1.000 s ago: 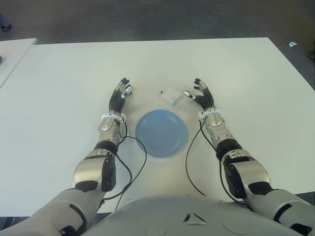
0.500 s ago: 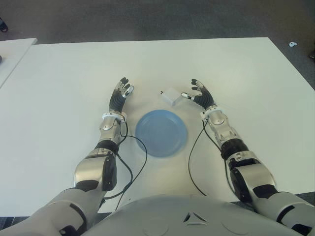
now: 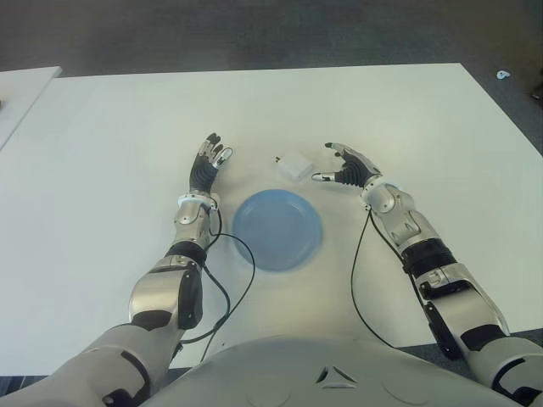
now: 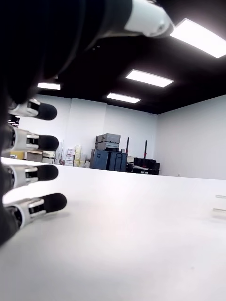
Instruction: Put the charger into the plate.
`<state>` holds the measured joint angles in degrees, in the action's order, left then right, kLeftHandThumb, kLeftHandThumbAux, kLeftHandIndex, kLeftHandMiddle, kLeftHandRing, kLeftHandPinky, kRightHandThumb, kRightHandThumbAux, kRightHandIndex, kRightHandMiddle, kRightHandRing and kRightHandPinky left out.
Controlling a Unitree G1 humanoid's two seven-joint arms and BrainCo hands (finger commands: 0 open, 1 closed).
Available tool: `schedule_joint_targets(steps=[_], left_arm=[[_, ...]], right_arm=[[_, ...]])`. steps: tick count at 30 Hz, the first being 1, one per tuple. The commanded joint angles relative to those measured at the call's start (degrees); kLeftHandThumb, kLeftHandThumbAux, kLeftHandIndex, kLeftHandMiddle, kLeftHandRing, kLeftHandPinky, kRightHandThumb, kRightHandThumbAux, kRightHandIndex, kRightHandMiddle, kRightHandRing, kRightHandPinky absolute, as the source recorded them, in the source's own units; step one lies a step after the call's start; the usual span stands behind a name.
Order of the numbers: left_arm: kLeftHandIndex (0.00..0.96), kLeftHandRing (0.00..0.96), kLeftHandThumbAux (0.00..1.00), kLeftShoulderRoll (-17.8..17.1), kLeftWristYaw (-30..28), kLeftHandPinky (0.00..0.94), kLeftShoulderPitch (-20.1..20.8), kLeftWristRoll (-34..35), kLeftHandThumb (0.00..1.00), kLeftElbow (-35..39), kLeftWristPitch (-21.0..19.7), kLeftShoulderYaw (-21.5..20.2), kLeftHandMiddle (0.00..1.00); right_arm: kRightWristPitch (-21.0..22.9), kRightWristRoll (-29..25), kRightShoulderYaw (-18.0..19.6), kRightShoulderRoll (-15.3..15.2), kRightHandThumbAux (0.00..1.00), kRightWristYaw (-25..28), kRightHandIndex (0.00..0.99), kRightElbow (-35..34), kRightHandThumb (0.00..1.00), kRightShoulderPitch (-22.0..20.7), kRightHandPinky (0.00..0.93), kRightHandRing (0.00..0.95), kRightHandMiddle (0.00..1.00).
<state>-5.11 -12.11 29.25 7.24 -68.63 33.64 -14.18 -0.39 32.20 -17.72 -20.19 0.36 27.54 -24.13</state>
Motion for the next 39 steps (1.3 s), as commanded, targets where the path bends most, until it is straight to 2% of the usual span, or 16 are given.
schedule_joint_targets(steps=[1,6,9,12,21,39], left_arm=[[0.000,0.038,0.602,0.6,0.6,0.063,-1.2,-0.8,0.027,-1.7,-1.9,0.6,0.041],[0.000,0.039,0.603,0.6,0.2,0.066,-1.1,-0.4,0.026,-1.9,-2.1,0.5,0.041],[0.000,0.039,0.604,0.7,0.3,0.067,-1.0,-0.5,0.028,-1.9,-2.1,0.6,0.042],[0.000,0.040,0.607,0.8,0.6,0.068,-1.0,-0.7,0.027,-1.9,-2.1,0.9,0.042],[0.007,0.047,0.614,1.2,1.2,0.080,-0.8,-0.4,0.009,-1.9,-2.6,1.0,0.048],[0.017,0.054,0.619,1.7,-0.1,0.092,-0.7,0.7,0.012,-1.9,-2.4,0.6,0.054]], right_arm=[[2.0,2.9,-1.2,3.4,0.410,-6.7,0.000,1.2,0.326,0.2,0.183,0.092,0.022],[2.7,5.7,-3.4,5.2,0.337,-11.9,0.000,5.8,0.303,-1.9,0.114,0.027,0.002],[3.6,7.1,-4.9,5.5,0.293,-11.5,0.000,8.1,0.309,-3.4,0.042,0.008,0.000],[4.1,7.6,-5.9,5.8,0.257,-10.5,0.000,9.9,0.321,-4.6,0.013,0.002,0.000],[4.9,10.1,-10.3,7.1,0.174,-10.5,0.000,19.3,0.349,-9.2,0.000,0.000,0.000],[7.4,11.4,-13.9,11.6,0.135,-15.4,0.000,30.5,0.347,-15.5,0.000,0.000,0.000]])
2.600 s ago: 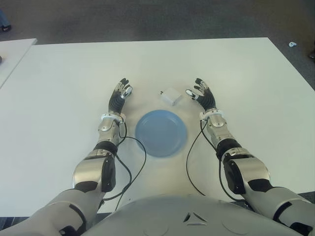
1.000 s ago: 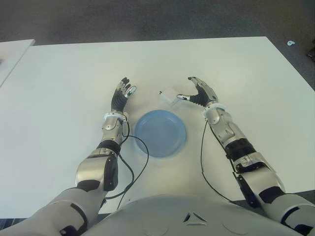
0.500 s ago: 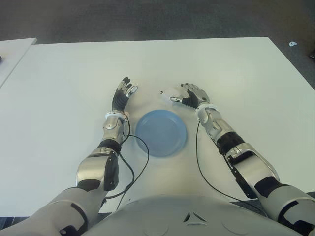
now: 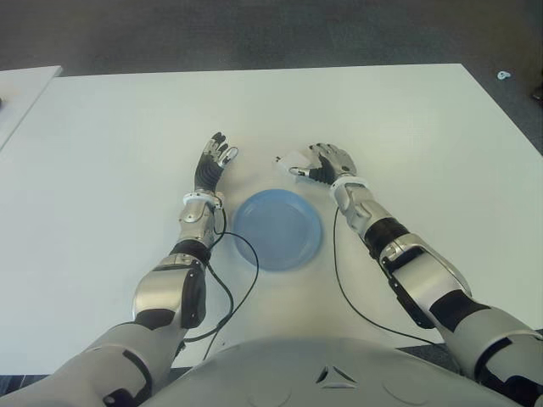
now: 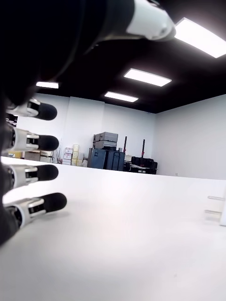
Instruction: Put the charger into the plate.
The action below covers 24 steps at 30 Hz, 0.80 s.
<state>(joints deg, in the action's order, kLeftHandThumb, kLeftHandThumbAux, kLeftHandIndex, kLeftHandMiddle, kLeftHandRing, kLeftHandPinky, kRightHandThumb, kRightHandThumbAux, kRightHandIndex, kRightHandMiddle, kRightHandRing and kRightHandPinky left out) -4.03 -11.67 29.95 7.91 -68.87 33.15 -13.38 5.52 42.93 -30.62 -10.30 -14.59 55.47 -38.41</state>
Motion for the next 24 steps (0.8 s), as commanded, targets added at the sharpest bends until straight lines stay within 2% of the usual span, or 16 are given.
schedule_joint_targets(steps=[1,24], left_arm=[[0.017,0.054,0.619,0.7,-0.6,0.093,-1.4,0.1,0.013,-1.6,-1.9,-0.2,0.054],[0.019,0.064,0.610,0.9,-0.9,0.098,-1.8,0.2,0.016,-1.4,-0.9,-0.4,0.061]], right_arm=[[1.9,0.7,-1.2,2.2,0.135,-0.6,0.000,3.3,0.345,-1.6,0.000,0.000,0.000],[8.2,-0.1,-2.7,7.9,0.115,-0.8,0.000,8.6,0.301,-5.2,0.000,0.000,0.000]])
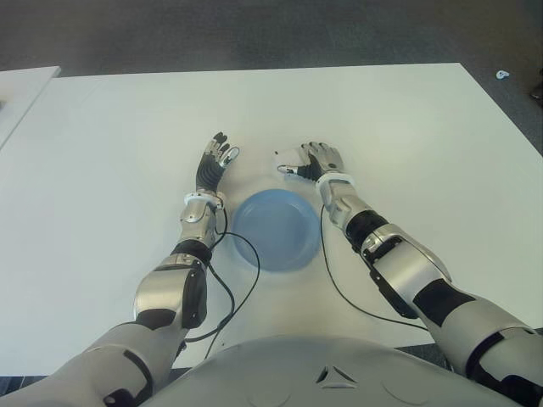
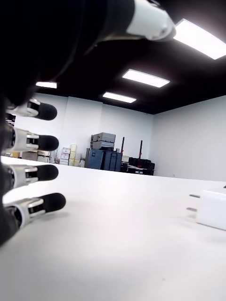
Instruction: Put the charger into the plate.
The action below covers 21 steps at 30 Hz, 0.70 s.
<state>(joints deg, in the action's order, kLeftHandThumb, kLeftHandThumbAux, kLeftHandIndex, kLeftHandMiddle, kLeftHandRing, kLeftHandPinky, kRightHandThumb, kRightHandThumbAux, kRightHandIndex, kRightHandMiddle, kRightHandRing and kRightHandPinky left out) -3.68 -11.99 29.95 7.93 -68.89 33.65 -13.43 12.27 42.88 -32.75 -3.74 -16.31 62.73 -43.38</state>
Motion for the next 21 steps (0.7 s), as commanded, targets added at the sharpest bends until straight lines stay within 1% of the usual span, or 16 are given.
schedule_joint_targets(steps=[1,9,21], left_arm=[[0.018,0.063,0.608,0.5,-0.7,0.097,-1.8,0.2,0.016,-1.4,-1.4,-0.3,0.060],[0.015,0.064,0.600,0.5,-0.7,0.102,-1.8,0.1,0.018,-1.4,-1.3,-0.2,0.061],[0.018,0.070,0.603,0.4,-0.6,0.109,-1.8,-0.1,0.005,-1.3,-1.0,0.0,0.065]], right_arm=[[1.7,-0.1,-0.6,1.6,0.113,1.0,0.000,1.3,0.299,-0.3,0.000,0.000,0.000],[4.0,-0.1,-0.8,3.3,0.106,1.7,0.000,0.3,0.295,-0.7,0.000,0.000,0.000],[5.5,-0.2,-1.2,4.0,0.114,3.0,0.000,-2.1,0.293,-0.2,0.000,0.000,0.000]])
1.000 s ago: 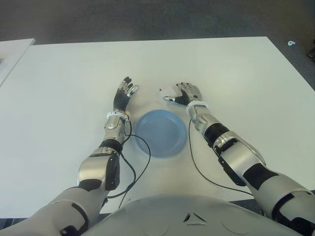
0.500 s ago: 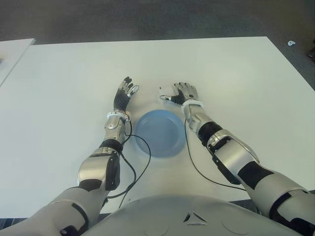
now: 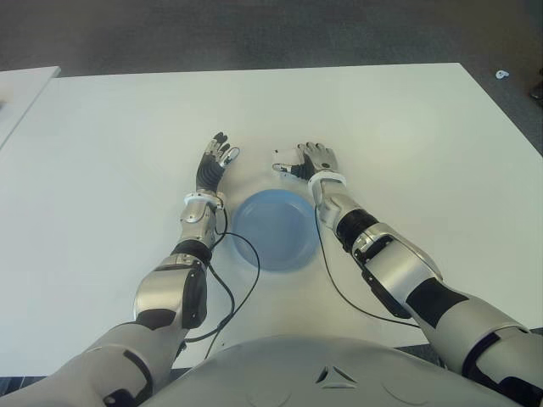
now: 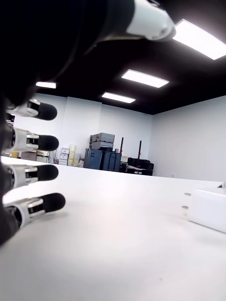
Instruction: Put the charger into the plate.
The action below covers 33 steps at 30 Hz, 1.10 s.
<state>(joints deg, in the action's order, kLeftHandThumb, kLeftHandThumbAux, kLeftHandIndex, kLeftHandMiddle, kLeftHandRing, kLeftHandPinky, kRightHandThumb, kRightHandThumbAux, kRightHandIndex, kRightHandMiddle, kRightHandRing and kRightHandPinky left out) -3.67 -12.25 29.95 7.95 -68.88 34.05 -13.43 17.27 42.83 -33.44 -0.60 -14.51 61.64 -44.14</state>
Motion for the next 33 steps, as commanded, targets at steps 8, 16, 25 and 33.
schedule_joint_targets(steps=[8,16,25,33], left_arm=[[0.021,0.073,0.608,0.4,-0.7,0.112,-1.8,0.1,0.001,-1.2,-1.5,-0.2,0.066],[0.021,0.070,0.614,0.4,-1.3,0.111,-1.7,0.5,0.000,-1.3,-1.9,-0.5,0.063],[0.020,0.069,0.617,0.4,-1.6,0.115,-1.7,0.6,0.010,-1.3,-1.9,-0.6,0.058],[0.020,0.075,0.604,0.4,-1.3,0.122,-1.8,0.2,0.018,-1.2,-1.6,-0.4,0.060]], right_arm=[[0.9,0.0,-0.9,0.8,0.114,1.9,0.000,-2.3,0.290,1.0,0.000,0.000,0.000],[1.0,0.0,-1.4,0.6,0.115,2.2,0.000,-3.8,0.291,1.6,0.000,0.000,0.000],[0.9,0.3,-1.9,0.7,0.117,1.6,0.000,-4.7,0.298,1.9,0.000,0.000,0.000],[0.6,0.7,-2.2,0.4,0.119,0.8,0.000,-6.1,0.300,2.2,0.000,0.000,0.000]])
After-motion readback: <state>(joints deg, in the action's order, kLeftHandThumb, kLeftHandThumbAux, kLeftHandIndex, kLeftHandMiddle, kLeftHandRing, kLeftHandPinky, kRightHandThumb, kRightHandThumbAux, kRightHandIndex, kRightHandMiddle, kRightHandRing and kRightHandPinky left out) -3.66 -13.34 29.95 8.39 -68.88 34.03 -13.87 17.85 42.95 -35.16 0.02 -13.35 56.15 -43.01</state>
